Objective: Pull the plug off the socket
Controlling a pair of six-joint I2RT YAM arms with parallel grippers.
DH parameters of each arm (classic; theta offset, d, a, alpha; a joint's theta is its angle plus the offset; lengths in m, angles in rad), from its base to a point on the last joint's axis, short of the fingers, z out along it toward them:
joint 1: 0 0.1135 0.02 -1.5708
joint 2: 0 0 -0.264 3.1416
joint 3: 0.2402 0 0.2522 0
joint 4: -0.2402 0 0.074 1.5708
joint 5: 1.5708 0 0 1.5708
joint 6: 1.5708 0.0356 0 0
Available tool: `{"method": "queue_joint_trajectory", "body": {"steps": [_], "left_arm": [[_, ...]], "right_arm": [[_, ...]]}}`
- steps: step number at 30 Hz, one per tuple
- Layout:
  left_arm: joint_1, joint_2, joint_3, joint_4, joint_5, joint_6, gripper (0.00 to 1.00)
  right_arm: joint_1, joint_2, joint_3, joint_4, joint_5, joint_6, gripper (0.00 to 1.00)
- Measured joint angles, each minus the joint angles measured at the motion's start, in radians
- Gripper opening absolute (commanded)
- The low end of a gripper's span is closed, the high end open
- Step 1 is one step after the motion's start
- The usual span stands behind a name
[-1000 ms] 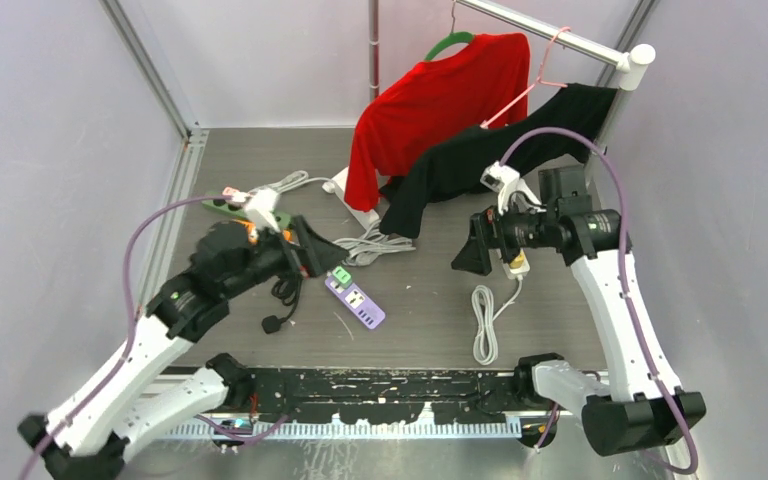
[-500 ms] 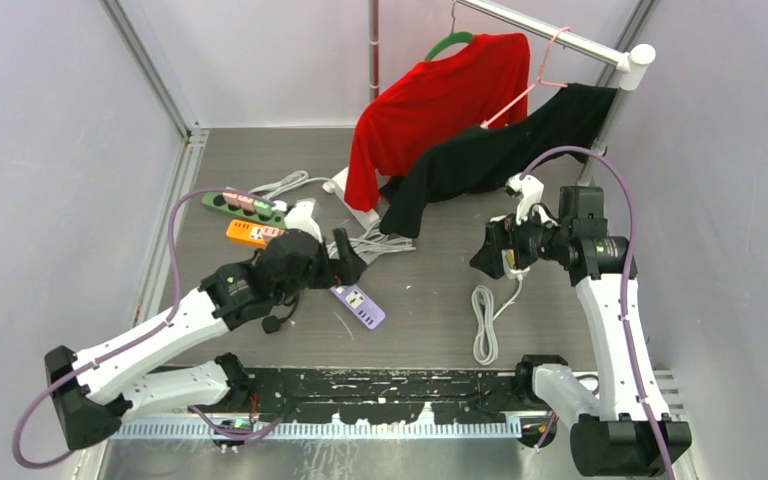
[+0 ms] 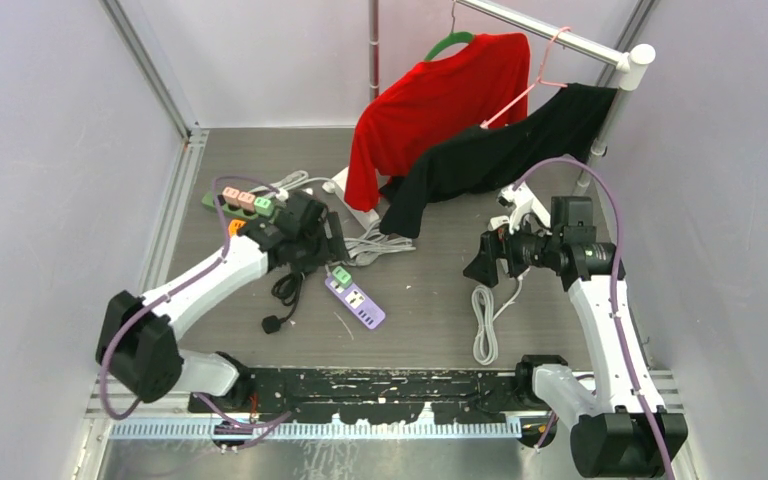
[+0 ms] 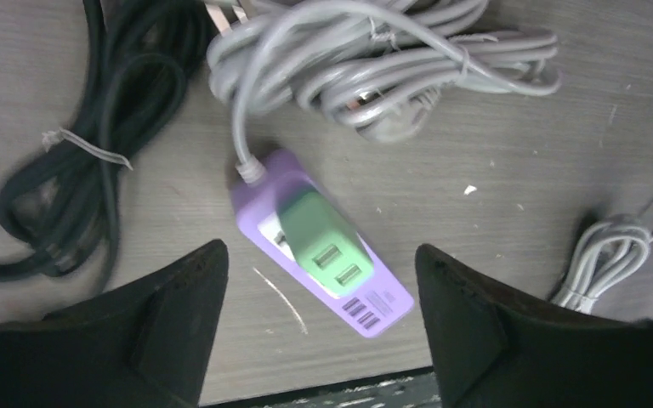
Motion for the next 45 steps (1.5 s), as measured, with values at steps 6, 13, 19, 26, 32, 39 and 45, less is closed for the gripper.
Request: {"method": "queue_joint_trajectory", "body": {"steps": [6, 13, 19, 26, 32, 39, 45], "left_arm": [[0.229, 0.158, 0.1, 0.016, 0.235, 0.422, 0.77], [0.235, 0.414, 0.333, -0.036, 0.377, 0.758, 0.74], [0.237, 0.558, 0.446, -0.131, 0.409, 0.884, 0.73], [0.24, 0.433, 0.39, -0.148, 0.463, 0.862, 0.73], [0.242, -0.061, 0.101, 0.119, 0.686, 0.633, 0.76], [0.24, -0.348, -0.27, 0.34, 0.727, 0.306, 0.7], [0.24, -0.348, -0.362, 0.225, 0.547, 0.272, 0.75]], "right_arm": [[0.0, 0.013, -0.019, 0.02, -0.034, -0.011, 1.0], [0.0, 0.027, -0.033, 0.028, -0.053, -0.03, 1.0], [0.0, 0.05, -0.036, 0.013, -0.09, -0.083, 1.0], [0.0, 0.071, -0.036, -0.074, -0.162, -0.213, 1.0], [0.0, 0.088, -0.036, -0.209, -0.257, -0.385, 1.0], [0.0, 0.091, -0.036, -0.262, -0.299, -0.474, 1.0], [0.0, 0.095, -0.041, -0.262, -0.301, -0.483, 1.0]]}}
